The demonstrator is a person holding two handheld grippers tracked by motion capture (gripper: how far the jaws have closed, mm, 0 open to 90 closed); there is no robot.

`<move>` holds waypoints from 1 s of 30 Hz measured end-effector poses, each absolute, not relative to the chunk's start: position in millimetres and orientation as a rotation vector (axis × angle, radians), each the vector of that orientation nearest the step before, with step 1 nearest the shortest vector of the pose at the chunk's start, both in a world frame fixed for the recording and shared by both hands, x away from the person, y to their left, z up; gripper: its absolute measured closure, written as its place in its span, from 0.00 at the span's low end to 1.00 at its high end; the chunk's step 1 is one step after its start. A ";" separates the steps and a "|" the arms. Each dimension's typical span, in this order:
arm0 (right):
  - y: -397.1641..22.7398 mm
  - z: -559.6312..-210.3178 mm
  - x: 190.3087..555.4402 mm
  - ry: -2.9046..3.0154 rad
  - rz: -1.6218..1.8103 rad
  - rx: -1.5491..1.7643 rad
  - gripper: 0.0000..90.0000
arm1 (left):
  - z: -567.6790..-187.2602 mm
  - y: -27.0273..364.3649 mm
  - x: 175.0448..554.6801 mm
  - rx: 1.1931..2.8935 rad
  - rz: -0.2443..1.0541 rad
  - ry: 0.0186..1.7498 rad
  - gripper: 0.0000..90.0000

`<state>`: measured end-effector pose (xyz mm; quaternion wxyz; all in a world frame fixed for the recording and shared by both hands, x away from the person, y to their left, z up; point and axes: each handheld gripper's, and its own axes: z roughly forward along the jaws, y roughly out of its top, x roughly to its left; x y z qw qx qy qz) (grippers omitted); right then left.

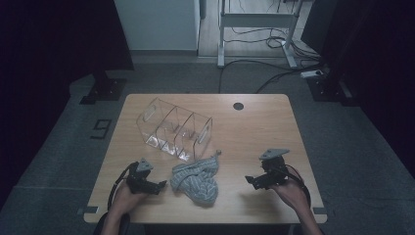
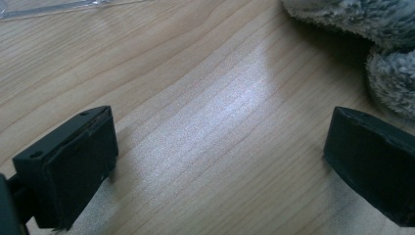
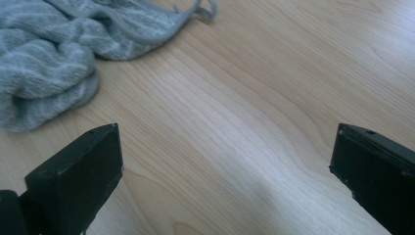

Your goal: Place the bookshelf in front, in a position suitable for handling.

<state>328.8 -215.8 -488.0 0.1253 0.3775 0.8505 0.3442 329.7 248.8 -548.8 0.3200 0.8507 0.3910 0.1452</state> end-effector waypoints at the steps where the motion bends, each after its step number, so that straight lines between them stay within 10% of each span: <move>1: -213.7 -487.4 328.7 2.482 1.008 1.095 0.00 | -548.8 248.8 329.7 2.236 0.381 1.028 0.00; 30: -139.7 -482.9 334.1 2.632 1.106 0.873 0.00 | -548.7 248.8 329.7 2.236 0.380 1.028 0.00</move>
